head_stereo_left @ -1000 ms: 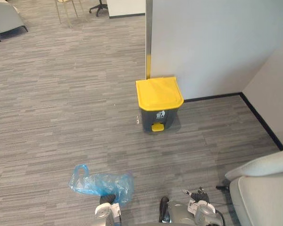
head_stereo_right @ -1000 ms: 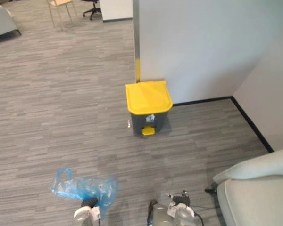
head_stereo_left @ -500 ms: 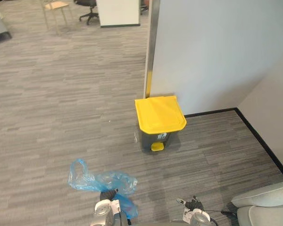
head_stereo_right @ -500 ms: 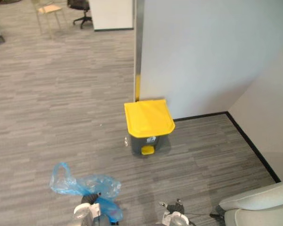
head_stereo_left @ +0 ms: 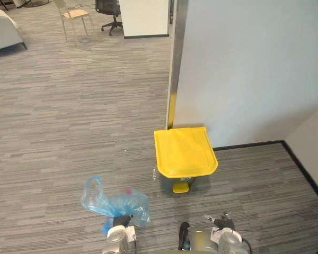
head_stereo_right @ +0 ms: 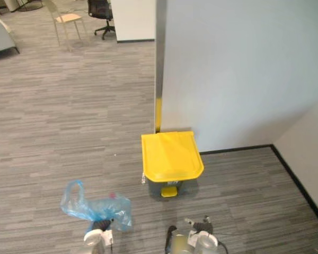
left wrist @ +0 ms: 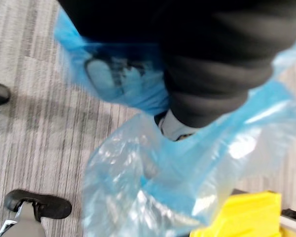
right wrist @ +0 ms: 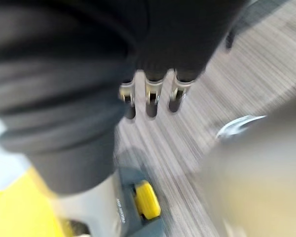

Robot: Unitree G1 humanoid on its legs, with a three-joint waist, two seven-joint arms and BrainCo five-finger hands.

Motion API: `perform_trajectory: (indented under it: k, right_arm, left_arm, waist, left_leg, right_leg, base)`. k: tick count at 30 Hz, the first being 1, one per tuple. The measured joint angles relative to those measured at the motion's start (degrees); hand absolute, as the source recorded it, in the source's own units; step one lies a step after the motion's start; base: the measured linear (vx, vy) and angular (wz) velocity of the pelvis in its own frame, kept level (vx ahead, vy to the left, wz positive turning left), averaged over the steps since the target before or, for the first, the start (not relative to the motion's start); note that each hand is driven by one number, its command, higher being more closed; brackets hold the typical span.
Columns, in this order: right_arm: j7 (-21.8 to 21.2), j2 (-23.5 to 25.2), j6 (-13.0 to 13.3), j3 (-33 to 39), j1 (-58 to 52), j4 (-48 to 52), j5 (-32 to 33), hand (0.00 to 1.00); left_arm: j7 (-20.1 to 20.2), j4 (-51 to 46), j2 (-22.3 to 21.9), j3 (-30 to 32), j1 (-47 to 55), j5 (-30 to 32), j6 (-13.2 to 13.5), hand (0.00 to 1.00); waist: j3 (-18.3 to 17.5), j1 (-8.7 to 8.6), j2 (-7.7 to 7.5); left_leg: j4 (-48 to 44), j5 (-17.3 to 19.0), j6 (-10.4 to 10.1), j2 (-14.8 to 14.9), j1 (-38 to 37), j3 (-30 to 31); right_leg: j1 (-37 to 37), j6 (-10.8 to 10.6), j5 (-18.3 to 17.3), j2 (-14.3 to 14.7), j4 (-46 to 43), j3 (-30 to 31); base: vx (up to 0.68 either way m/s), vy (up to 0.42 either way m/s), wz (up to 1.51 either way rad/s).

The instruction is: Gather rubbish on tea table into small bin, then transfer packed bag to large trash can.

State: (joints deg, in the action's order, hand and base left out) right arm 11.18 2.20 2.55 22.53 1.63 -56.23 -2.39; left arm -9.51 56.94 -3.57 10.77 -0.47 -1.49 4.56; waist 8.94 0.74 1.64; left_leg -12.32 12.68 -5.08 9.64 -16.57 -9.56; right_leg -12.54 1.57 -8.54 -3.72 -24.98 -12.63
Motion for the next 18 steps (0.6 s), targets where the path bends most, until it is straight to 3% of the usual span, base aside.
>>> perform_trajectory:
  k: [2,3,5,7,9,10,11,12,15,18]
  right_arm:
    - [0.0,0.0,-0.3,-0.4,-1.3,0.0,0.0,0.00]
    - [0.0,0.0,-0.3,-0.6,-1.5,-0.1,0.0,0.00]
    - [0.1,0.0,-0.5,-0.9,-1.7,-1.1,0.2,0.00]
    - [0.1,0.2,-0.6,-0.9,-1.6,-1.1,0.2,0.00]
    - [0.1,0.3,-0.9,-0.8,-1.7,-1.1,0.3,0.00]
    - [0.1,0.1,-0.9,-0.7,-1.9,-1.0,0.3,0.00]
    - [0.1,0.0,-0.9,-0.5,-1.8,-1.1,0.3,0.00]
    - [0.1,0.2,-0.9,-0.3,-2.3,-1.0,0.3,0.00]
    - [0.0,1.3,-0.9,0.1,-3.6,-1.0,0.3,0.00]
    - [0.0,1.6,-0.8,0.7,-3.5,-1.0,0.2,0.00]
  left_arm:
    - [1.0,-0.1,0.0,-0.1,-0.1,0.3,0.0,1.00]
    - [1.0,-0.1,0.0,-0.1,0.0,0.3,0.0,1.00]
    - [1.1,-0.9,0.2,0.0,0.8,0.2,0.0,1.00]
    - [1.1,-1.9,0.2,0.0,1.1,0.2,0.0,1.00]
    - [1.0,-2.1,0.2,-0.1,1.3,0.2,0.0,1.00]
    - [1.0,-2.1,-0.1,-0.1,1.3,0.2,-0.1,1.00]
    - [1.0,-2.0,-0.1,0.0,1.3,0.2,0.0,1.00]
    - [0.8,-1.8,0.2,0.1,1.5,0.2,0.0,1.00]
    - [0.9,-0.8,0.4,-0.7,1.2,0.3,-0.1,1.00]
    - [0.8,0.3,0.8,-0.6,1.4,0.3,-0.1,1.00]
  waist:
    - [0.1,-0.41,-0.26]
    - [0.1,-0.29,-0.61]
    - [-0.1,0.00,-1.09]
    - [-0.3,0.15,-1.17]
    - [-0.6,0.33,-1.40]
    - [-0.9,0.33,-0.57]
    - [-0.8,0.38,-0.59]
    - [-1.5,1.22,-1.17]
    - [-3.1,1.14,-2.75]
    - [-3.2,1.12,-2.87]
  left_leg:
    - [-15.5,-2.6,-3.7,3.6,5.5,2.3]
    - [-18.5,-3.1,-4.4,4.2,7.0,2.3]
    - [-26.6,0.4,-3.8,6.5,12.7,-2.0]
    - [-21.5,2.8,-2.7,5.7,14.7,-4.5]
    - [-12.2,2.5,-1.5,3.7,15.8,-4.5]
    - [-3.4,-3.5,0.6,2.3,16.0,-3.8]
    - [-2.4,-4.4,-1.7,2.0,16.0,-3.7]
    - [-0.8,-4.5,-1.6,0.9,14.1,-4.7]
    - [4.7,-5.6,-0.1,-2.7,11.6,-6.9]
    - [6.9,-6.1,0.3,-3.7,10.3,-7.7]
  right_leg:
    - [6.7,0.5,-1.0,1.6,4.6,-2.5]
    - [7.8,0.7,-1.1,1.8,5.5,-2.4]
    - [12.8,1.1,-0.1,2.3,10.7,-2.7]
    - [14.5,0.8,0.3,2.0,12.5,-1.8]
    - [14.9,0.1,0.7,1.1,12.9,-0.3]
    - [15.4,-1.2,1.3,1.1,13.7,0.8]
    - [15.6,-1.9,1.2,1.3,14.0,1.6]
    - [16.1,-3.5,1.9,0.7,15.4,3.6]
    - [16.6,-5.4,3.1,-2.0,18.5,5.1]
    - [16.6,-6.0,3.6,-2.5,19.6,6.0]
  base:
    - [0.27,-0.189,0.53]
    - [0.25,-0.099,0.19]
    - [0.25,-0.050,-0.07]
    - [0.22,0.060,-0.29]
    - [0.20,0.149,-0.39]
    - [0.15,0.152,-0.35]
    - [0.18,0.174,-0.60]
    - [0.15,0.176,-0.47]
    - [0.11,0.220,-0.25]
    - [0.02,0.075,-0.16]
